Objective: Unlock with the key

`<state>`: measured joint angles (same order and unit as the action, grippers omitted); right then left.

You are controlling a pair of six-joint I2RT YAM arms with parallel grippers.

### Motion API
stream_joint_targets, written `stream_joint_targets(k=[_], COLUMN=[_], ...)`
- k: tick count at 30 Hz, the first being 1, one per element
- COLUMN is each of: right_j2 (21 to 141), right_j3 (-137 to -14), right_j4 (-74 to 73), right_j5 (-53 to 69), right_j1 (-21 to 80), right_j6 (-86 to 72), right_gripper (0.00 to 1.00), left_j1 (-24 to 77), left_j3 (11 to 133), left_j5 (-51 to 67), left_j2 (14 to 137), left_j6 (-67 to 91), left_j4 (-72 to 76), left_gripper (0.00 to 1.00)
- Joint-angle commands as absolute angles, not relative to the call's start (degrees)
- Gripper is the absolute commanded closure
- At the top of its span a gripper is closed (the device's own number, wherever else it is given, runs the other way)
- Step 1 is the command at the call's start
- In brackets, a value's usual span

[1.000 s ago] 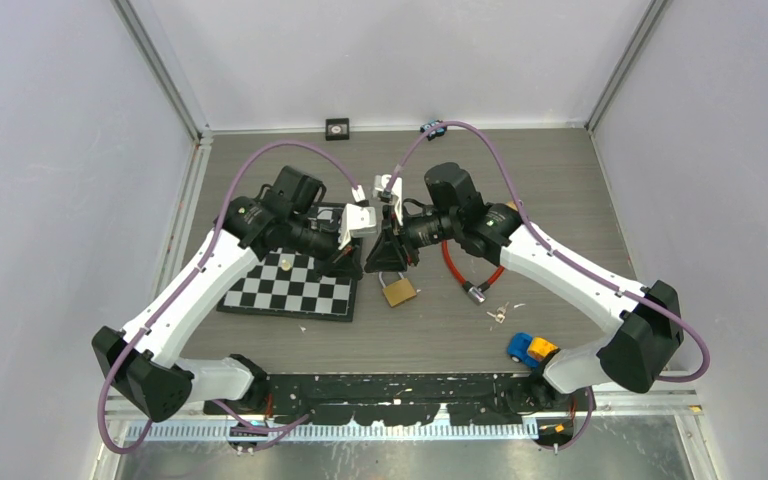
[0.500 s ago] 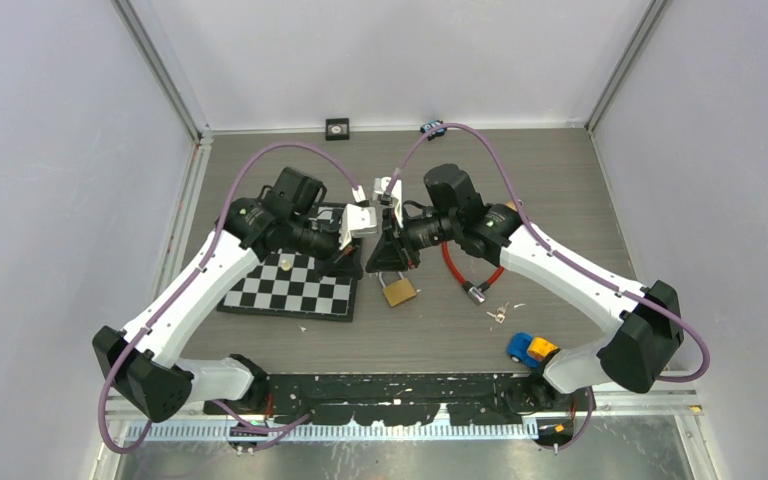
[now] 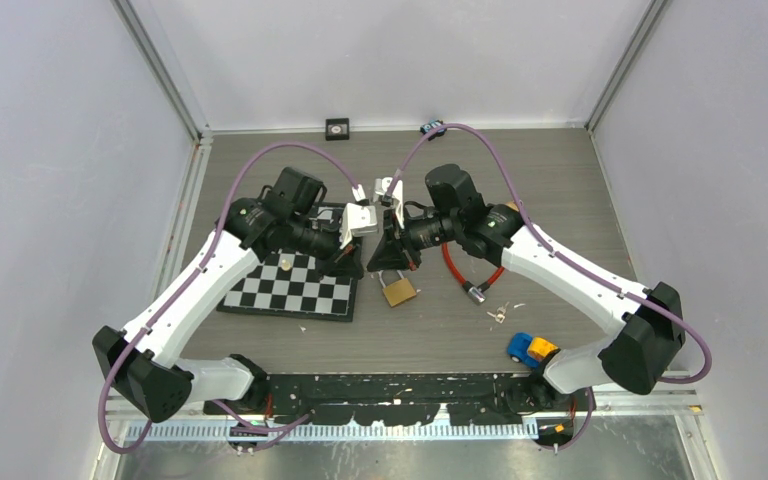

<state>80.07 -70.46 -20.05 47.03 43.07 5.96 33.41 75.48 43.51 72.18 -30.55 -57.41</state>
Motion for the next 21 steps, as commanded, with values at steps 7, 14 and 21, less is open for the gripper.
stream_joint_targets(k=[7,14,21], right_j2=[77.64,76.13,72.37], right_j3=[-71.31,-71.01,-68.22], right_j4=[-22.43,-23.93,-25.03], right_j5=[41.6,38.25,36.76], right_j1=[42.98,42.48,35.48], right_j6=[7.05,8.4,8.61], right_gripper=[0.99,0.99,0.99], left_j1=[33.49,33.16,32.52], left_j3=[74.55,72.34,67.99], left_j5=[44.99,43.15,38.81], left_j2=[69.73,67.72,64.08], left_j6=[-29.42,-28.81,-28.65], left_j4=[-54.42,-50.91,-44.8], left_gripper=[1.0,0.55,0.24])
